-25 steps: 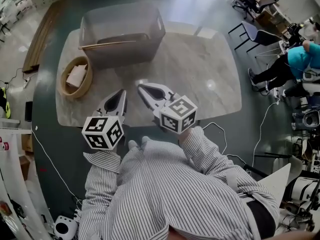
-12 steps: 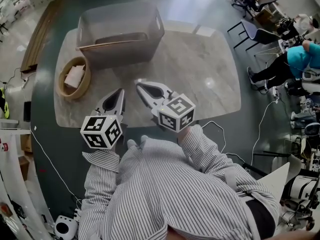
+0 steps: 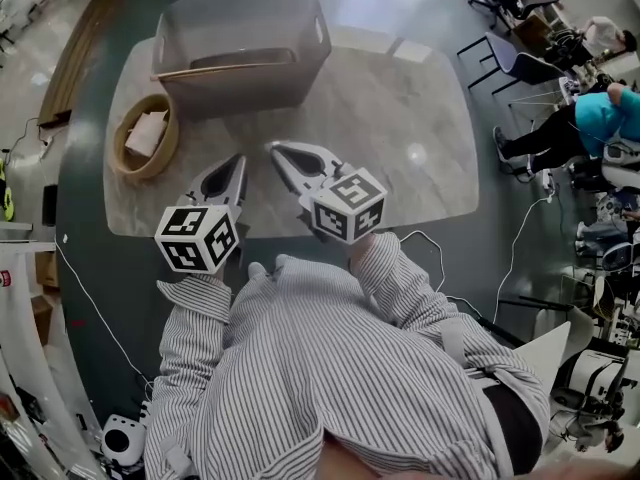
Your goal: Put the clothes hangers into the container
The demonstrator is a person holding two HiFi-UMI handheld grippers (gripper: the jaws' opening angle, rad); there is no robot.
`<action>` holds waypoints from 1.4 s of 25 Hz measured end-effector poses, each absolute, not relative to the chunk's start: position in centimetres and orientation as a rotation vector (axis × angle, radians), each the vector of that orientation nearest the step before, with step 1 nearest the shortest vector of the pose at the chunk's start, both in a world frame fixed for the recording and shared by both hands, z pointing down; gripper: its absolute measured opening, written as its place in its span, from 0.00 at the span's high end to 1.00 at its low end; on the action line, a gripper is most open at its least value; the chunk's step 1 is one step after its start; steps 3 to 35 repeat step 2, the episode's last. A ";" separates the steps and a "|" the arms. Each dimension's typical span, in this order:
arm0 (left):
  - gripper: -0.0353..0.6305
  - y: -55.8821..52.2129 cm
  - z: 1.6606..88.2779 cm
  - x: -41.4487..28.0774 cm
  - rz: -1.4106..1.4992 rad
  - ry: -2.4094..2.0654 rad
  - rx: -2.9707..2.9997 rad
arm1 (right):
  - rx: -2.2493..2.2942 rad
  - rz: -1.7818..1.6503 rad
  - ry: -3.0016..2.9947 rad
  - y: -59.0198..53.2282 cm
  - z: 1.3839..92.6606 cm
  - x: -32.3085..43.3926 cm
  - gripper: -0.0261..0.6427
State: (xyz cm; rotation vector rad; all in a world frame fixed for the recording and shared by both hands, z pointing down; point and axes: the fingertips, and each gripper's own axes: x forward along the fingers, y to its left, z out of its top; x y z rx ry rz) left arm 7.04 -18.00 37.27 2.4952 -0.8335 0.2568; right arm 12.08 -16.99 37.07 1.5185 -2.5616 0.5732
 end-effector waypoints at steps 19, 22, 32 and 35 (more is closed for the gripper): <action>0.93 -18.3 37.4 6.9 0.258 -0.832 2.497 | 1.523 0.577 -2.559 -17.3 37.2 12.1 0.94; 0.93 -18.3 37.4 6.9 0.258 -0.832 2.497 | 1.523 0.577 -2.559 -17.3 37.2 12.1 0.94; 0.93 -18.3 37.4 6.9 0.258 -0.832 2.497 | 1.523 0.577 -2.559 -17.3 37.2 12.1 0.94; 0.93 -18.3 37.4 6.9 0.258 -0.832 2.497 | 1.523 0.577 -2.559 -17.3 37.2 12.1 0.94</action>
